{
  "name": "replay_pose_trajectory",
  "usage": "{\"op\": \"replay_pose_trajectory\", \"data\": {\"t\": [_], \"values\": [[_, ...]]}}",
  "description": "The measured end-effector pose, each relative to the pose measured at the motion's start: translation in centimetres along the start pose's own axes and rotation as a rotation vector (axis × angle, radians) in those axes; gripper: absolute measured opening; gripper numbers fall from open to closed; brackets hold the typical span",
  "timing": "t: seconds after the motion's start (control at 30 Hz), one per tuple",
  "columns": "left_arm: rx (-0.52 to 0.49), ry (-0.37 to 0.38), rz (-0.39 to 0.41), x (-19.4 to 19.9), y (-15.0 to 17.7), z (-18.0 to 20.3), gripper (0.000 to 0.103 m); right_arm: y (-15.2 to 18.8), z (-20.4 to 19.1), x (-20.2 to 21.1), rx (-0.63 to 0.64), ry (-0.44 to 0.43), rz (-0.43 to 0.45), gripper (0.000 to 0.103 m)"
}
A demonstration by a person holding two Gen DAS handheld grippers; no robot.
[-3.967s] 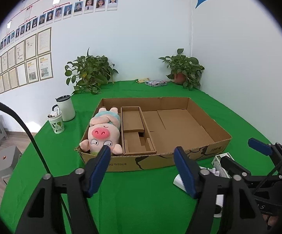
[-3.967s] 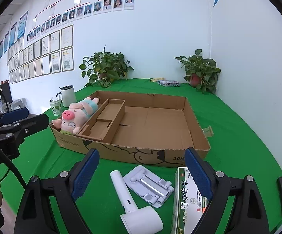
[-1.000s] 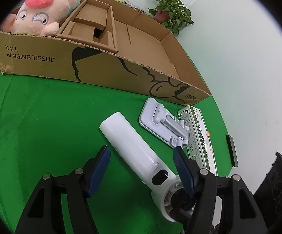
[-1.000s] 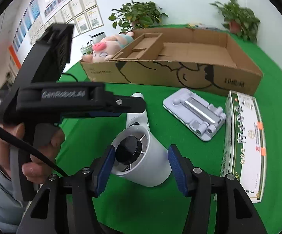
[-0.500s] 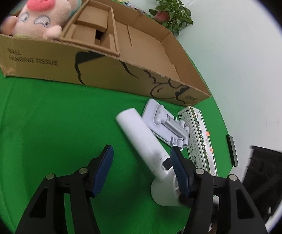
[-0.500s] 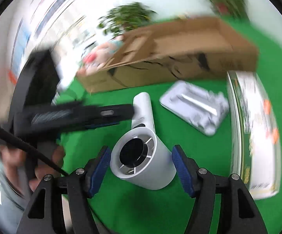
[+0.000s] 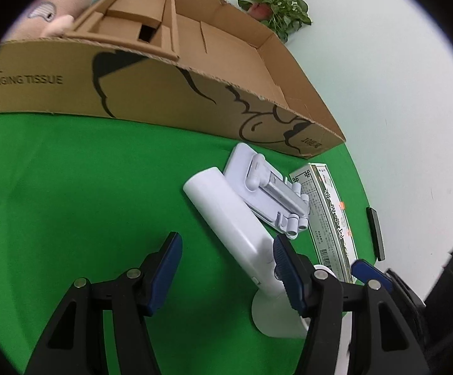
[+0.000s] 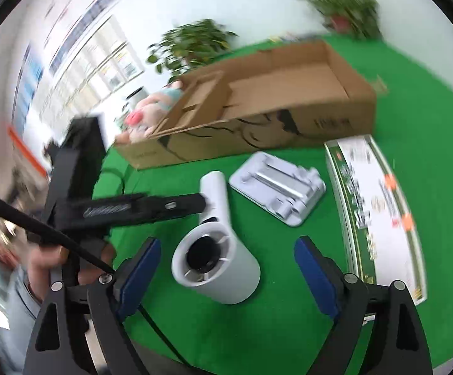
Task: Organize objects
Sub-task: 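Lift the hair dryer with the right gripper and carry it over the box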
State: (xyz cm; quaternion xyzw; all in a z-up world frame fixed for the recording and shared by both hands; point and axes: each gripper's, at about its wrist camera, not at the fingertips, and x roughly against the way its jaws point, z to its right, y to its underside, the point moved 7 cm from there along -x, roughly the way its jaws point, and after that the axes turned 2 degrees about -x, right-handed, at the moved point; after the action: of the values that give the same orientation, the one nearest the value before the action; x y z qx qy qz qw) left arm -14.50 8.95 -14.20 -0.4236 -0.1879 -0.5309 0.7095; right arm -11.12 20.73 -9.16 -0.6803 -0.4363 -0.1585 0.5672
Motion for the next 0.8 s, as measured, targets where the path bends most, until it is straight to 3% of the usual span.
{"op": "replay_pose_trajectory", "data": {"t": [0.17,0.23,0.27,0.4,0.53,0.6,0.67,0.7,0.73,0.8], "values": [[0.001,0.006,0.000,-0.2,0.0,0.0,0.059,1.4,-3.5,-1.6,0.242,0.123,-0.010,0.087],[0.002,-0.002,0.004,0.1,0.1,-0.2,0.059,1.7,-3.4,-2.8,0.252,0.190,-0.031,0.069],[0.004,-0.003,0.006,0.3,0.1,-0.4,0.059,1.8,-2.9,-3.6,0.234,0.201,-0.058,0.054],[0.012,-0.011,0.032,1.6,0.1,-0.9,0.059,1.3,-1.7,-4.6,0.050,0.090,-0.088,0.054],[0.030,-0.031,0.062,3.2,-0.2,-1.8,0.059,1.7,-0.1,-5.7,-0.323,-0.229,-0.173,0.054],[0.033,-0.057,0.056,3.2,-0.2,-2.2,0.059,2.3,0.4,-6.3,-0.443,-0.336,-0.207,0.056],[0.036,-0.076,0.038,2.6,-0.1,-2.2,0.059,2.7,0.8,-6.5,-0.499,-0.378,-0.224,0.058],[0.037,-0.065,0.034,2.2,-0.2,-2.0,0.059,2.8,1.3,-6.4,-0.517,-0.371,-0.225,0.068],[0.037,-0.059,0.023,2.0,-0.1,-1.9,0.059,3.1,1.8,-6.1,-0.519,-0.343,-0.211,0.070],[0.025,-0.059,0.004,1.1,-0.3,-1.2,0.059,2.7,2.9,-4.7,-0.478,-0.238,-0.154,0.084]]}}
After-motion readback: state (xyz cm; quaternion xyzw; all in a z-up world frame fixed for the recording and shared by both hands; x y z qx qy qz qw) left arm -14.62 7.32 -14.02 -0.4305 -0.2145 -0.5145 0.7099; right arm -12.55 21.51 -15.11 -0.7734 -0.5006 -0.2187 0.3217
